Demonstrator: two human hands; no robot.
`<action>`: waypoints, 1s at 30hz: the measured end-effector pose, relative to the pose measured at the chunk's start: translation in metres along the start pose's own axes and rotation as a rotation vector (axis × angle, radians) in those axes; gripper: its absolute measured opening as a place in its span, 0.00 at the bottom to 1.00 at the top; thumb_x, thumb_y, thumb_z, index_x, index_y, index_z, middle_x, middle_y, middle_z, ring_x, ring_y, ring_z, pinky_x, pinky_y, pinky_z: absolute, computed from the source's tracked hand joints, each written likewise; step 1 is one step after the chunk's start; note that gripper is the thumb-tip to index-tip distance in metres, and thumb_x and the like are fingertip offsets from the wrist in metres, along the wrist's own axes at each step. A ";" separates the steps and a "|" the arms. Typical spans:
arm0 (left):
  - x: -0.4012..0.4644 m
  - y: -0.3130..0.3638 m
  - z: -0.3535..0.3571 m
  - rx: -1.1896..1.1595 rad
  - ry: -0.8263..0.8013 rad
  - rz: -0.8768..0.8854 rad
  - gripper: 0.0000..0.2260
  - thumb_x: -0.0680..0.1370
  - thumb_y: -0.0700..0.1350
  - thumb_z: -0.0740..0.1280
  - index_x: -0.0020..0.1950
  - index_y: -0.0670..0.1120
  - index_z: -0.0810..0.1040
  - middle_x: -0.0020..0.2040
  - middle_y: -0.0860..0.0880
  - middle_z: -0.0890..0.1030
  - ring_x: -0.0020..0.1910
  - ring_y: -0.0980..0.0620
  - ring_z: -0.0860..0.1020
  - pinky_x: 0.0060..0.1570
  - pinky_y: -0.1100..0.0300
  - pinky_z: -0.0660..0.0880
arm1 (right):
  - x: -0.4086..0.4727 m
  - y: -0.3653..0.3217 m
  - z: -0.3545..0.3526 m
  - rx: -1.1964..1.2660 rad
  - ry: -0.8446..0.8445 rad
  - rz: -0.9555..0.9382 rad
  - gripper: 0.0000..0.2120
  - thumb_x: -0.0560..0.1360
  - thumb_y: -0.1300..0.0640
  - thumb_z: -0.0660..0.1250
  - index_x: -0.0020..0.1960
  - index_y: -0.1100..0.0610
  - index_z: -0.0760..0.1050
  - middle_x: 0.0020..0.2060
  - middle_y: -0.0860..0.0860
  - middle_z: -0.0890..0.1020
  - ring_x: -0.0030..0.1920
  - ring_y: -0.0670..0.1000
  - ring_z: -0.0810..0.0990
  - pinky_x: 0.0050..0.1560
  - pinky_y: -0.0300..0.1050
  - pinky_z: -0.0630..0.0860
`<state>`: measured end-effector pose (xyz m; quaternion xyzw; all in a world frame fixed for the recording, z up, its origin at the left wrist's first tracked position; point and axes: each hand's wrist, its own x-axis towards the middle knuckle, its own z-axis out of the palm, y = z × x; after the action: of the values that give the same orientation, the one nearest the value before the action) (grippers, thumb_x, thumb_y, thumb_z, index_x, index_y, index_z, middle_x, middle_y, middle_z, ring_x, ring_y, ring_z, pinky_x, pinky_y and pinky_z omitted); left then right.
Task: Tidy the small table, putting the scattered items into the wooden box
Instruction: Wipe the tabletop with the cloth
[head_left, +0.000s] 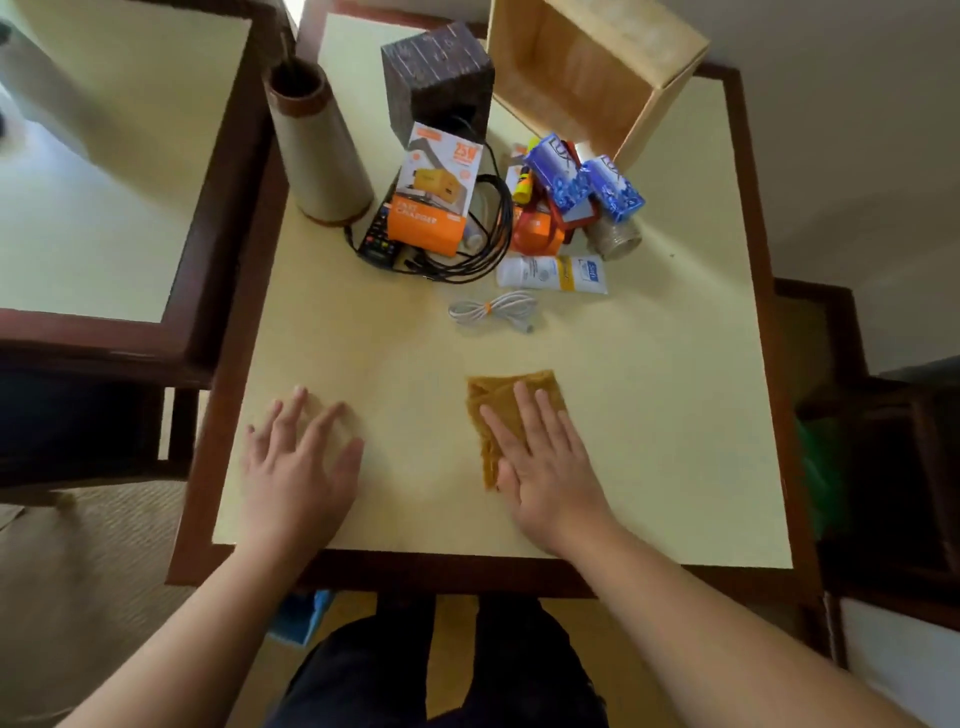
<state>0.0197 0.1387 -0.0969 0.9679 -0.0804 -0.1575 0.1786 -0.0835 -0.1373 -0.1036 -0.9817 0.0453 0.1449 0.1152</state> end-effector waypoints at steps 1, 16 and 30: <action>-0.002 -0.010 -0.001 0.007 -0.004 0.021 0.28 0.82 0.66 0.55 0.80 0.59 0.63 0.85 0.49 0.53 0.84 0.48 0.47 0.81 0.42 0.49 | 0.001 0.013 -0.004 -0.005 -0.032 -0.115 0.31 0.83 0.46 0.49 0.84 0.39 0.45 0.84 0.49 0.39 0.83 0.52 0.36 0.82 0.51 0.36; -0.023 -0.048 0.002 0.085 0.072 0.133 0.26 0.84 0.62 0.54 0.79 0.54 0.69 0.83 0.45 0.60 0.82 0.42 0.56 0.78 0.43 0.57 | 0.101 -0.134 0.005 0.028 -0.017 -0.052 0.31 0.84 0.46 0.45 0.85 0.43 0.39 0.84 0.53 0.37 0.83 0.56 0.36 0.82 0.55 0.39; -0.055 -0.073 -0.044 -0.295 0.233 -0.015 0.22 0.83 0.58 0.62 0.76 0.52 0.70 0.74 0.50 0.71 0.71 0.50 0.72 0.66 0.48 0.76 | 0.114 -0.164 -0.001 -0.254 -0.304 -0.964 0.30 0.84 0.41 0.47 0.84 0.39 0.41 0.84 0.49 0.37 0.83 0.52 0.34 0.81 0.51 0.33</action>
<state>-0.0094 0.2316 -0.0694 0.9435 -0.0280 -0.0557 0.3256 0.0458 0.0147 -0.1018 -0.8651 -0.4471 0.2208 0.0541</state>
